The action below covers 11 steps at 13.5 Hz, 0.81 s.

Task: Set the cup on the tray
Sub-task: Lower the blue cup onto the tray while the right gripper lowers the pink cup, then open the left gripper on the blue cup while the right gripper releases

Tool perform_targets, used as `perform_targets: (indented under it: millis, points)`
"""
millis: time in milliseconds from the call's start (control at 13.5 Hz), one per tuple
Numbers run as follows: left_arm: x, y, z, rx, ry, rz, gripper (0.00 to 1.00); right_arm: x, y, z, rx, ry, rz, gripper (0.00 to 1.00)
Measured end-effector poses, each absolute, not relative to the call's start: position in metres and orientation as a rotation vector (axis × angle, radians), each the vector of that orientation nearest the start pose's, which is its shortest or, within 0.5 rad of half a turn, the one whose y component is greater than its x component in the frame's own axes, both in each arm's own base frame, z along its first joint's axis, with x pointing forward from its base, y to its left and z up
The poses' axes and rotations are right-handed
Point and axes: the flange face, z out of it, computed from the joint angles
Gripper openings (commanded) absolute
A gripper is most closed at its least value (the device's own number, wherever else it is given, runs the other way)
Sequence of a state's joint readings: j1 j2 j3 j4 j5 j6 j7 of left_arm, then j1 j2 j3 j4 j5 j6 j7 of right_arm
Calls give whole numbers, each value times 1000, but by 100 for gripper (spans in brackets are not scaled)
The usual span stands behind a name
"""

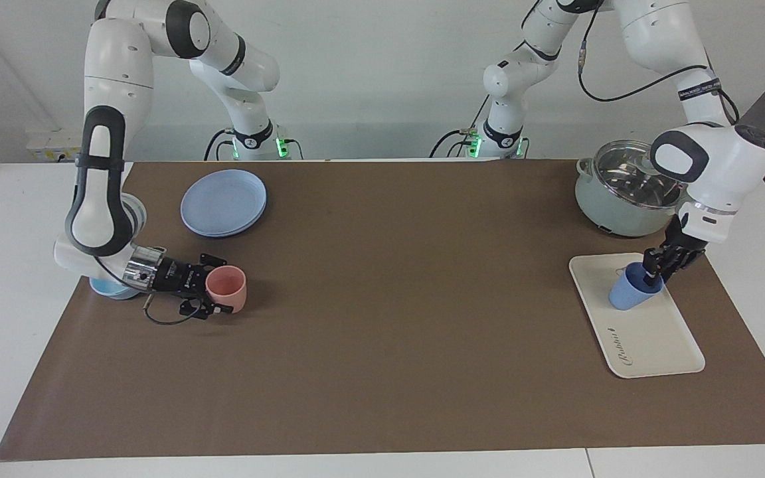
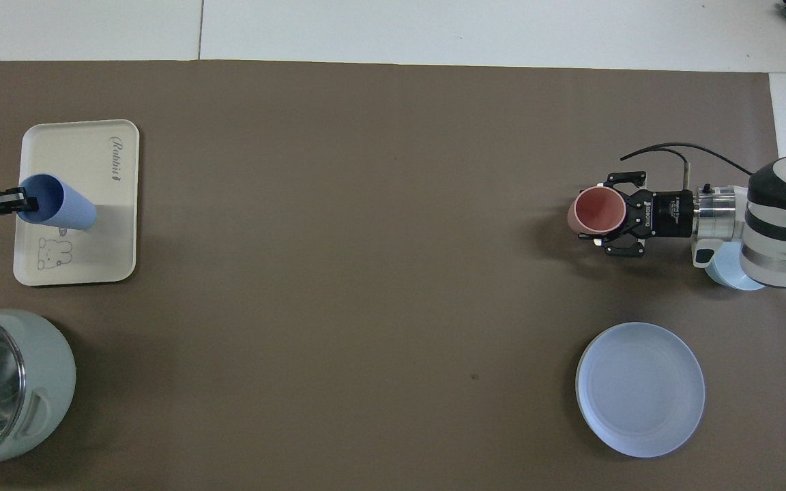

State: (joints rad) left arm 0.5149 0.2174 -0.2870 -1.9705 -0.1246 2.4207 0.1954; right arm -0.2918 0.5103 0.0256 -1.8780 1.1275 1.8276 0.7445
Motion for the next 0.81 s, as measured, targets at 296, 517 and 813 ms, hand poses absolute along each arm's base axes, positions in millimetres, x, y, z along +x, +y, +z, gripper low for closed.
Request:
perform_targets:
  millis: [296, 517, 813]
  points:
    - [610, 136, 407, -3203, -174, -460, 100, 593, -91, 233, -1432, 1619, 862, 99]
    - [620, 107, 456, -3238, -48, -339, 100, 592, -100, 234, -1450, 1622, 800, 99]
    - [599, 41, 531, -3110, 234, -148, 100, 591, -125, 244, -1527, 1656, 684, 99]
